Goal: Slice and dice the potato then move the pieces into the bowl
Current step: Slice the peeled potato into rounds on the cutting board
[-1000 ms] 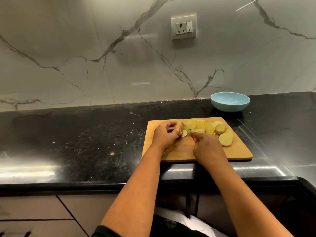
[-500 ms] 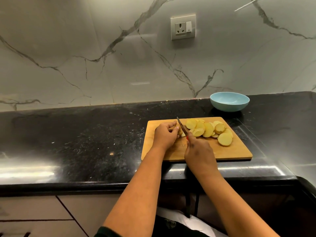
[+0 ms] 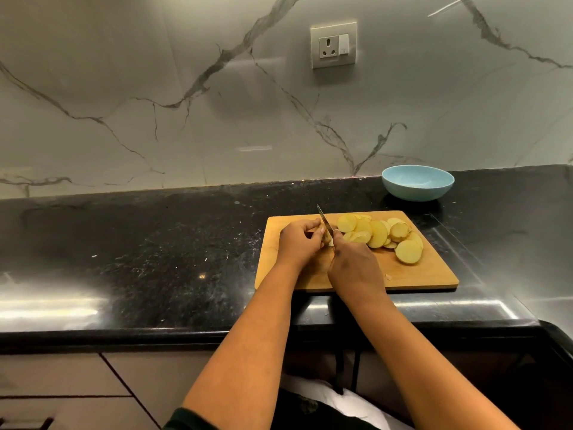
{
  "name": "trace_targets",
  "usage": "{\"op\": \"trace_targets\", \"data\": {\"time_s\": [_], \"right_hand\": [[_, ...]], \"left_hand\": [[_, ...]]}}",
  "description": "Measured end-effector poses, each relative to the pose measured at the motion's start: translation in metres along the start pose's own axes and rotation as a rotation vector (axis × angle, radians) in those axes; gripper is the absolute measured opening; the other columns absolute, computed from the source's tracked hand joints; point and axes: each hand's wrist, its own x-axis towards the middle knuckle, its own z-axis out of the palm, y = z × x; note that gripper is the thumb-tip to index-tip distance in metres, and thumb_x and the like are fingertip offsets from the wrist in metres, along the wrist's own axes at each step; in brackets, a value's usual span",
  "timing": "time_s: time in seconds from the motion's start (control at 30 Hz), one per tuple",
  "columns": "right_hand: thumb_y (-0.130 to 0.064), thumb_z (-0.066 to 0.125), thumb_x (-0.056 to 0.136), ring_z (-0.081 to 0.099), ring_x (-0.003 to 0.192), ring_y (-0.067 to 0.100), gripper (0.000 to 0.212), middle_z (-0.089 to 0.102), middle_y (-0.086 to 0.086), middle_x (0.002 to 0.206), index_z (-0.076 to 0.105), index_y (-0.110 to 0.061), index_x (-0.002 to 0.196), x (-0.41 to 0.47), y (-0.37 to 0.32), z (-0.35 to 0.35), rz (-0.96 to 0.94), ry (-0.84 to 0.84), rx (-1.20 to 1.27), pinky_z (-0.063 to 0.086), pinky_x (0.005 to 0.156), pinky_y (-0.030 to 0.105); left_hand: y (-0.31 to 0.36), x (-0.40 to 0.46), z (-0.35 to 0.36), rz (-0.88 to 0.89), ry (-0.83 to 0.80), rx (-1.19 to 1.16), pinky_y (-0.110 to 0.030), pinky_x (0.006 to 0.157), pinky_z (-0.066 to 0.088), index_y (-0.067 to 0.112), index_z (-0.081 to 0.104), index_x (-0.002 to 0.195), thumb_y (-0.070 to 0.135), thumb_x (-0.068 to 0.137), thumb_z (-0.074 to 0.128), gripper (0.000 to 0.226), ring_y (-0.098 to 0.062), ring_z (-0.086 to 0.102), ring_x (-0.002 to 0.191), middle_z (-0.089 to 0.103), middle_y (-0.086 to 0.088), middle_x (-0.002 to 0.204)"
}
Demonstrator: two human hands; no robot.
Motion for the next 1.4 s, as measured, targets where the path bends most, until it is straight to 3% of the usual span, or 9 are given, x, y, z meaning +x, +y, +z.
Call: {"op": "trace_targets", "data": {"time_s": [0.13, 0.33, 0.57, 0.63, 0.77, 1.0, 1.1, 1.2, 1.4], "right_hand": [[-0.012, 0.037, 0.1, 0.059, 0.1, 0.021, 0.05, 0.064, 0.01, 0.112, 0.035, -0.017, 0.149, 0.01, 0.0, -0.001, 0.003, -0.055, 0.0, 0.046, 0.081, 0.026], [-0.012, 0.037, 0.101, 0.06, 0.101, 0.021, 0.043, 0.063, 0.01, 0.115, 0.042, -0.014, 0.143, 0.0, -0.001, -0.006, -0.009, -0.07, -0.057, 0.048, 0.082, 0.026], [-0.012, 0.039, 0.101, 0.061, 0.099, 0.021, 0.027, 0.063, 0.01, 0.113, 0.057, -0.011, 0.121, 0.013, -0.012, -0.013, -0.018, -0.149, -0.118, 0.049, 0.08, 0.027], [-0.013, 0.042, 0.101, 0.06, 0.101, 0.02, 0.024, 0.061, 0.009, 0.114, 0.059, -0.011, 0.118, 0.014, -0.014, -0.017, -0.002, -0.187, -0.123, 0.048, 0.081, 0.027], [-0.014, 0.048, 0.098, 0.058, 0.098, 0.02, 0.023, 0.059, 0.009, 0.114, 0.059, -0.013, 0.118, 0.007, -0.011, -0.024, 0.037, -0.308, -0.181, 0.046, 0.08, 0.027], [-0.016, 0.06, 0.092, 0.057, 0.083, 0.016, 0.026, 0.059, 0.003, 0.092, 0.062, -0.016, 0.118, 0.007, 0.014, -0.063, 0.198, -0.466, -0.181, 0.051, 0.074, 0.027], [-0.026, 0.052, 0.099, 0.057, 0.084, 0.016, 0.03, 0.066, 0.006, 0.105, 0.061, -0.017, 0.126, 0.006, 0.026, -0.072, 0.193, -0.403, -0.039, 0.046, 0.068, 0.024], [-0.029, 0.044, 0.102, 0.056, 0.094, 0.021, 0.033, 0.063, 0.009, 0.114, 0.059, -0.011, 0.125, 0.003, 0.026, -0.056, 0.221, -0.242, 0.07, 0.041, 0.074, 0.026], [-0.022, 0.04, 0.103, 0.043, 0.072, 0.007, 0.014, 0.046, -0.005, 0.082, 0.052, -0.014, 0.105, -0.005, 0.008, -0.017, 0.192, -0.162, 0.088, 0.027, 0.052, 0.017]], "left_hand": [[0.0, -0.001, 0.0, 0.008, 0.013, 0.012, -0.039, 0.098, 0.053, 0.007, 0.067, 0.123, 0.015, 0.093, 0.065, 0.031, -0.018, 0.064, 0.112, 0.068, -0.008, 0.122], [0.001, 0.001, 0.001, -0.013, 0.013, 0.014, -0.041, 0.095, 0.055, 0.007, 0.066, 0.125, 0.014, 0.093, 0.065, 0.032, -0.021, 0.067, 0.107, 0.067, -0.008, 0.124], [-0.002, 0.002, 0.001, 0.007, 0.016, 0.067, -0.014, 0.093, 0.041, 0.005, 0.065, 0.126, 0.014, 0.094, 0.064, 0.034, -0.018, 0.059, 0.12, 0.065, -0.009, 0.128], [-0.003, 0.002, 0.002, 0.005, 0.022, 0.063, -0.017, 0.095, 0.043, 0.005, 0.065, 0.126, 0.014, 0.093, 0.064, 0.034, -0.019, 0.061, 0.118, 0.066, -0.009, 0.127], [-0.004, 0.003, 0.004, -0.018, 0.025, 0.026, -0.041, 0.096, 0.054, 0.007, 0.067, 0.124, 0.014, 0.092, 0.066, 0.033, -0.022, 0.064, 0.111, 0.068, -0.009, 0.123], [-0.003, 0.001, 0.001, -0.056, 0.022, -0.025, -0.037, 0.092, 0.056, 0.01, 0.063, 0.128, 0.017, 0.096, 0.061, 0.033, -0.015, 0.067, 0.1, 0.066, -0.007, 0.125], [-0.001, -0.001, 0.001, -0.045, 0.002, -0.006, -0.025, 0.084, 0.058, 0.01, 0.059, 0.133, 0.016, 0.099, 0.056, 0.034, -0.003, 0.065, 0.081, 0.064, -0.006, 0.127], [0.0, -0.002, 0.002, -0.039, -0.002, 0.02, -0.023, 0.083, 0.057, 0.013, 0.057, 0.136, 0.018, 0.101, 0.053, 0.036, -0.001, 0.065, 0.077, 0.063, -0.004, 0.13], [0.002, -0.005, 0.004, -0.01, 0.023, 0.05, -0.026, 0.086, 0.057, 0.012, 0.058, 0.135, 0.019, 0.1, 0.055, 0.036, -0.008, 0.069, 0.086, 0.065, -0.005, 0.128]]}}
